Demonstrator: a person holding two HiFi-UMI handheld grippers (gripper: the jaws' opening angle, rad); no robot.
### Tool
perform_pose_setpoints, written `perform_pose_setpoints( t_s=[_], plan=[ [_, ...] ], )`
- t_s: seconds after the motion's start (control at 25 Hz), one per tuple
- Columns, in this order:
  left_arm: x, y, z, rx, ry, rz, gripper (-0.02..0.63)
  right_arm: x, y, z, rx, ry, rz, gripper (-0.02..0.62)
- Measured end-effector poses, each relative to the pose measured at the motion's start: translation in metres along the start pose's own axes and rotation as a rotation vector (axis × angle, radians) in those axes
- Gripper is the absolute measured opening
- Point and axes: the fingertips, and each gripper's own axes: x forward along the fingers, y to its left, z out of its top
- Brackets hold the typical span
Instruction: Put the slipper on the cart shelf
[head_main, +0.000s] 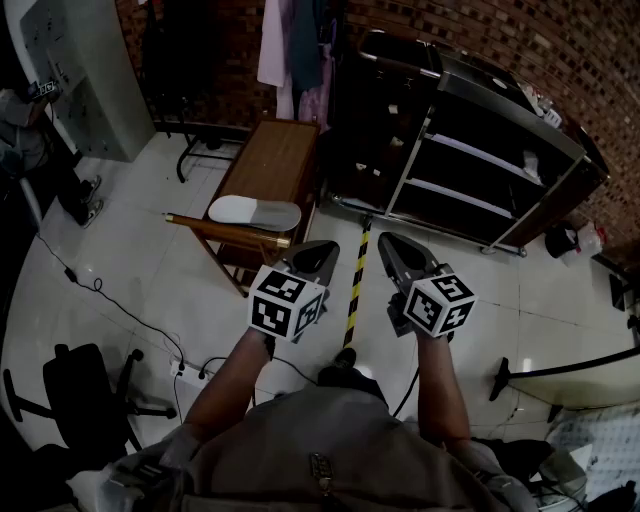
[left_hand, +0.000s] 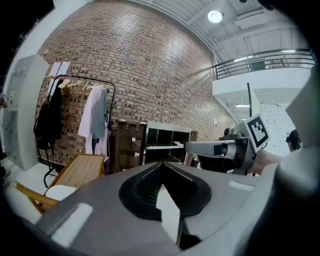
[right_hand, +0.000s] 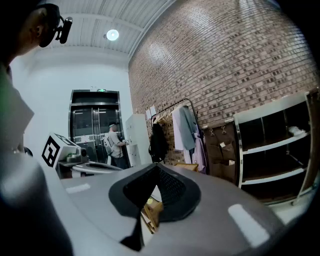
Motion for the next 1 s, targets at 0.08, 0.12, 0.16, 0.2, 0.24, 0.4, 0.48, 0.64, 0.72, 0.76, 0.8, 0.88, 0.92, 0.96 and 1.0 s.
perform_pose_setpoints(
  t_s=[0.08, 0.12, 0.16, 0.2, 0.24, 0.4, 0.48, 0.64, 0.72, 0.76, 0.8, 0.88, 0.92, 0.96, 1.0],
  plan=[
    [0.025, 0.004, 0.006, -0.005, -0.007, 0.012, 0.008, 0.006, -0.025, 0.004, -0.004, 0.003, 0.001, 0.000],
    [0.038, 0.005, 0.008, -0.006, -0.009, 0.018, 0.008, 0.008, -0.038, 0.006, -0.005, 0.003, 0.002, 0.000],
    [0.050, 0.007, 0.011, -0.007, -0.012, 0.024, 0.008, 0.010, -0.050, 0.008, -0.004, 0.002, 0.002, 0.000],
    [0.063, 0.008, 0.014, -0.006, -0.014, 0.029, 0.008, 0.012, -0.063, 0.010, -0.002, 0.000, 0.001, 0.000],
    [0.075, 0.008, 0.018, -0.004, -0.016, 0.034, 0.008, 0.013, -0.076, 0.013, 0.001, -0.002, -0.001, 0.000],
    [0.122, 0.008, 0.034, -0.002, -0.022, 0.048, 0.008, 0.014, -0.125, 0.020, 0.009, -0.002, -0.011, 0.000],
    [0.147, 0.006, 0.040, -0.004, -0.018, 0.049, 0.008, 0.013, -0.148, 0.021, 0.001, 0.007, -0.014, 0.000],
    [0.188, 0.001, 0.049, -0.002, 0.001, 0.036, 0.008, 0.013, -0.185, 0.025, -0.020, 0.018, -0.026, 0.000],
    [0.206, -0.001, 0.051, 0.000, 0.013, 0.027, 0.008, 0.010, -0.202, 0.029, -0.016, 0.008, -0.040, 0.000],
    [0.215, -0.002, 0.052, -0.001, 0.020, 0.021, 0.008, 0.008, -0.210, 0.032, -0.012, 0.003, -0.048, 0.000],
    [0.224, -0.004, 0.051, -0.003, 0.028, 0.013, 0.008, 0.006, -0.218, 0.033, -0.007, -0.002, -0.057, 0.000],
    [0.243, -0.009, 0.048, -0.007, 0.043, -0.007, 0.008, 0.002, -0.234, 0.034, 0.001, -0.004, -0.075, 0.000],
    [0.253, -0.012, 0.047, -0.009, 0.049, -0.019, 0.008, 0.000, -0.242, 0.034, 0.004, -0.004, -0.084, 0.000],
    [0.263, -0.015, 0.046, -0.012, 0.055, -0.030, 0.008, -0.001, -0.251, 0.034, 0.006, -0.002, -0.093, 0.000],
    [0.273, -0.018, 0.046, -0.014, 0.059, -0.041, 0.008, -0.001, -0.259, 0.035, 0.008, 0.000, -0.099, 0.000]
  ],
)
